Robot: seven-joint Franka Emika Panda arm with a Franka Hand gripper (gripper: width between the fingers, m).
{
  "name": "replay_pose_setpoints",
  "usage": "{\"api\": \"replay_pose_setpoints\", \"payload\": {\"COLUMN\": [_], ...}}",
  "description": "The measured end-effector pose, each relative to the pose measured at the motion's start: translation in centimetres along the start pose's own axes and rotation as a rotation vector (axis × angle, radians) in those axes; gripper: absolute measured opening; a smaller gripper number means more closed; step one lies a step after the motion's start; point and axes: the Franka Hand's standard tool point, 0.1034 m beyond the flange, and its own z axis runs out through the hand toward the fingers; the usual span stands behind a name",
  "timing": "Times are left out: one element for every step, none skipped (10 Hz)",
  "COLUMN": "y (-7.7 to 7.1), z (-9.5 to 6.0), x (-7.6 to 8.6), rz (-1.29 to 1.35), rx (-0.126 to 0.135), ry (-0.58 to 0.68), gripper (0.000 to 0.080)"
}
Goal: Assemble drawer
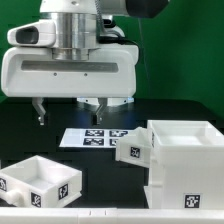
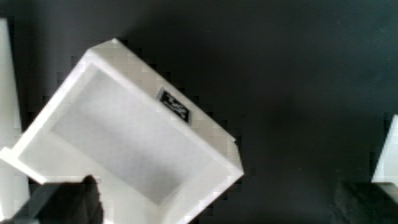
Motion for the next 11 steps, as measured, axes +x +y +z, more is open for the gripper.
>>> {"api": "replay_pose_setpoints", "payload": {"y": [0.1, 0.2, 0.4, 0.9, 2.2, 2.9, 3.3, 3.6, 3.9, 4.2, 4.5], "z": [0.0, 0.0, 0.0, 0.3, 1.2, 2.2, 3.0, 3.8, 3.6, 3.6, 3.6], "x": [0.0, -0.1, -0.1, -0.6, -1.3, -1.2, -0.9, -0.9, -0.7, -0.9, -1.0], "rz": [-0.057, -0.100, -0.173, -0.282, -0.343, -0.357, -0.447, -0.514, -0.552, -0.632, -0.693], "rx": [-0.004, -0.007, -0.012, -0.004, 0.017, 0.040, 0.050, 0.063, 0.059, 0.053, 0.048], "ry": [-0.003, -0.005, -0.008, -0.027, -0.066, -0.098, -0.107, -0.113, -0.101, -0.108, -0.119], "gripper": [0.0649, 0.0649, 0.0649, 0.0649, 0.0649, 0.0649, 0.0649, 0.0649, 0.0649, 0.0649, 0.0649]}}
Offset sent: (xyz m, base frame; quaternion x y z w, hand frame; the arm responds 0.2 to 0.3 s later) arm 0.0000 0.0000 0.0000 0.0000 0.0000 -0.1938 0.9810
